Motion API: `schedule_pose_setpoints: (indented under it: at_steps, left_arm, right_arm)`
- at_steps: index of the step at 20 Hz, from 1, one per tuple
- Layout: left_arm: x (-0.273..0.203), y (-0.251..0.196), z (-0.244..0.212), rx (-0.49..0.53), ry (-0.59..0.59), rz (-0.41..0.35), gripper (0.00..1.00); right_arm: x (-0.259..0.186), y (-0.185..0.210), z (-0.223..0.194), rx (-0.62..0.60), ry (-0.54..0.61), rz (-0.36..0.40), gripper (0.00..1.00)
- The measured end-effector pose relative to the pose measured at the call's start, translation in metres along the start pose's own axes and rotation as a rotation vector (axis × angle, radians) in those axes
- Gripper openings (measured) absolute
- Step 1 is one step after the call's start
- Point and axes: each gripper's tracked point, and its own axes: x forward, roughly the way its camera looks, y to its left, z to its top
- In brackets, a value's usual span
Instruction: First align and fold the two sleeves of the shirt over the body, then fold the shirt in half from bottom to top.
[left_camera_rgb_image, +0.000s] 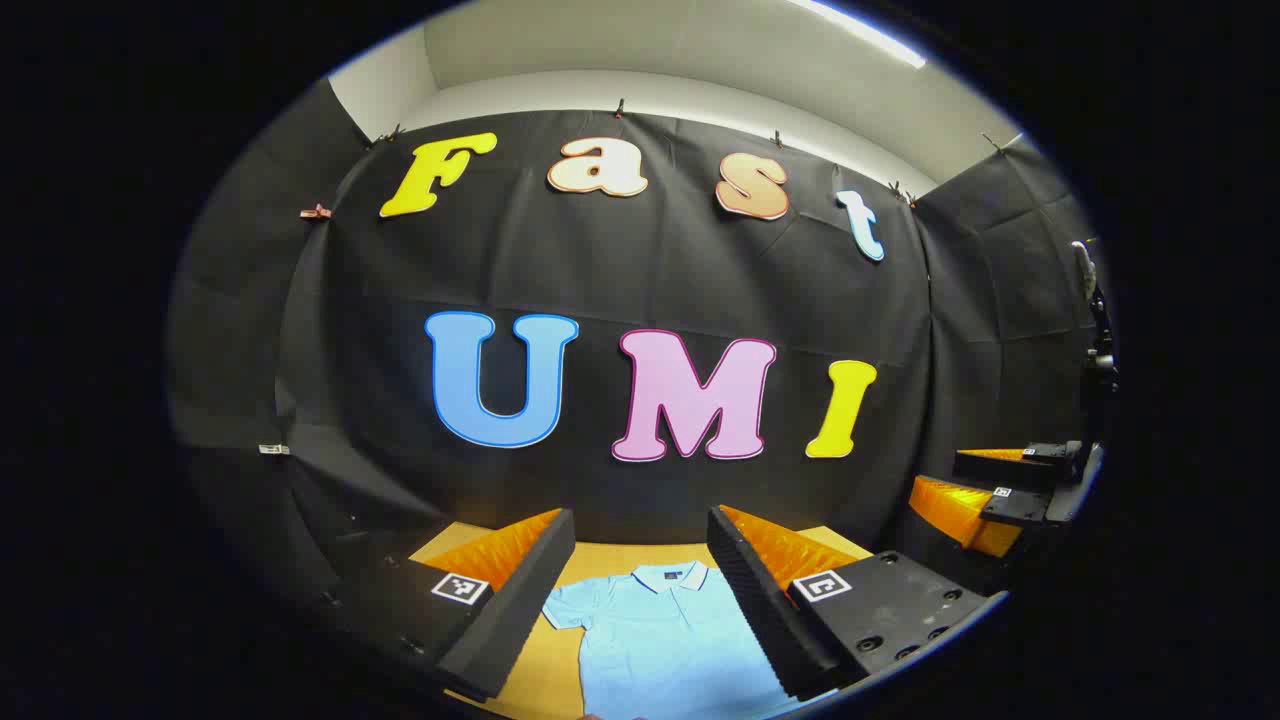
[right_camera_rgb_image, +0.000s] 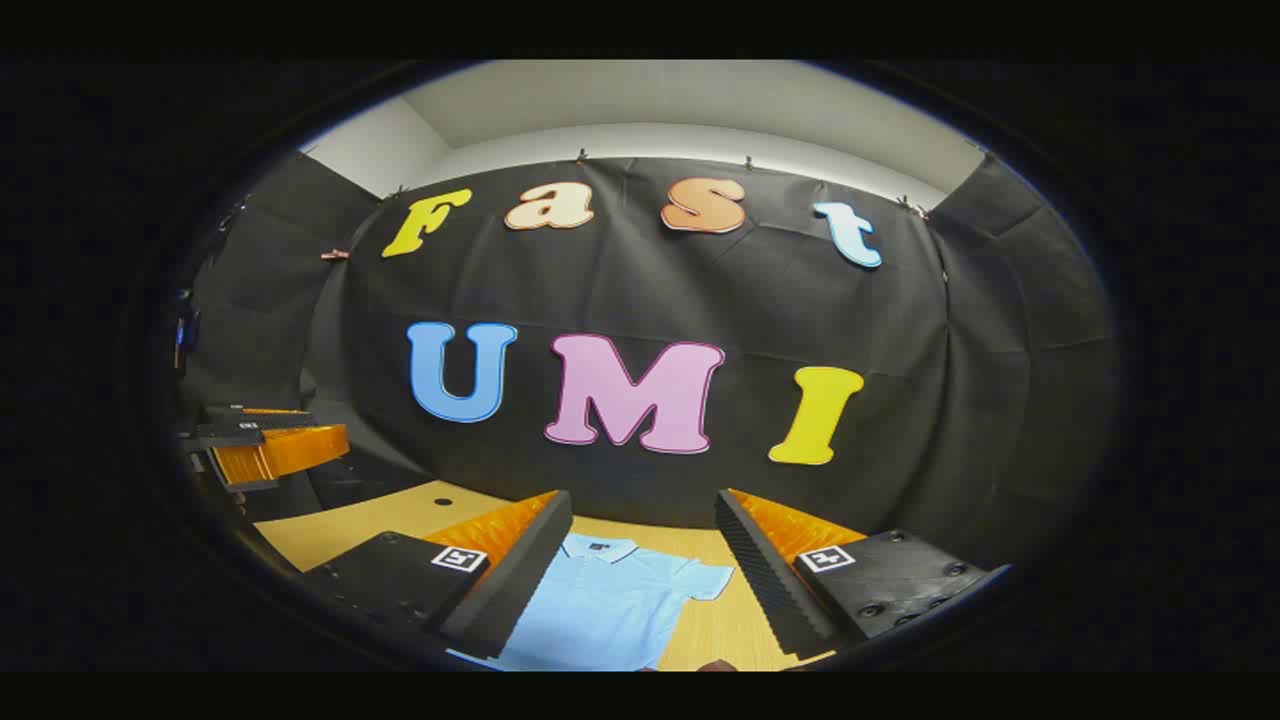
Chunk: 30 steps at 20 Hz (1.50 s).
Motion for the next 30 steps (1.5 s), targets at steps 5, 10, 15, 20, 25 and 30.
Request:
schedule_pose_setpoints:
  at_steps: [5,10,15,20,25,30]
  left_arm:
    - [-0.004,-0.001,0.002,0.009,-0.006,0.000,0.95]
    - [-0.006,-0.003,0.004,0.015,-0.009,0.003,0.95]
    - [-0.011,-0.007,0.006,0.025,-0.017,-0.002,0.95]
    - [-0.010,-0.009,0.006,0.038,0.008,-0.015,0.95]
    - [-0.012,0.005,0.026,0.025,-0.034,0.033,0.95]
    - [-0.027,0.024,0.039,0.030,-0.068,0.095,0.95]
  right_arm:
    - [0.000,-0.001,-0.001,0.002,0.004,-0.011,0.97]
    - [-0.002,-0.002,0.001,-0.007,-0.004,-0.017,0.97]
    - [-0.012,-0.010,-0.001,-0.005,-0.005,-0.029,0.97]
    - [-0.005,-0.021,0.008,-0.024,-0.028,-0.035,0.95]
    - [0.007,-0.014,0.014,0.001,-0.021,0.002,0.99]
    - [0.023,0.015,0.010,0.028,0.001,0.082,0.97]
